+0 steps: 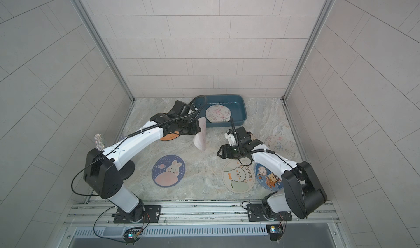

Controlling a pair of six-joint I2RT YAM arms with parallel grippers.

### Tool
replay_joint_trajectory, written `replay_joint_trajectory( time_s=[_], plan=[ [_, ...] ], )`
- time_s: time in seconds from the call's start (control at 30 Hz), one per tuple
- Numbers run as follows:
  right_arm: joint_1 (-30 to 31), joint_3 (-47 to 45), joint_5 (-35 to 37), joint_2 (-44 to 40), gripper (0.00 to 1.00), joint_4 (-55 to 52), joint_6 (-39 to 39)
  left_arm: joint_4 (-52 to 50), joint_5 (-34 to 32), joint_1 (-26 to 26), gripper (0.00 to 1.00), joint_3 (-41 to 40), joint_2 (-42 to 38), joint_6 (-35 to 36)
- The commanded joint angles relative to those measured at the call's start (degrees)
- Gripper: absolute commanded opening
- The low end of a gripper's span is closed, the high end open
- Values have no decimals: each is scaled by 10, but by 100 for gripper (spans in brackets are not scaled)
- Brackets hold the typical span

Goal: Put the coasters into the storage box
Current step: Pick up the coaster from the center of the board, then place the coaster in the storage box.

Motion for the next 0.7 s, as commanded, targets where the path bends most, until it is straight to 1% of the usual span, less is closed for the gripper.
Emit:
replay_joint_trajectory(
  time_s=[0.0,0.1,0.2,0.3,0.57,0.67],
  plan=[
    [-5,-1,-13,-19,65,-9,4,-5,11,18,0,58,38,16],
    [-10,-2,-17,-24,65,-9,5,11,19,30,0,115,78,23],
    [-15,-1,-23,-24,66,-9,6,14,42,43,0,191,132,28],
    [-21,1,-28,-20,66,-9,4,36,58,51,0,247,182,28],
    [-37,17,-36,-8,67,-11,5,106,123,77,0,418,343,-27],
    [-39,22,-35,-3,67,-12,6,154,153,86,0,452,400,-63]
  ],
)
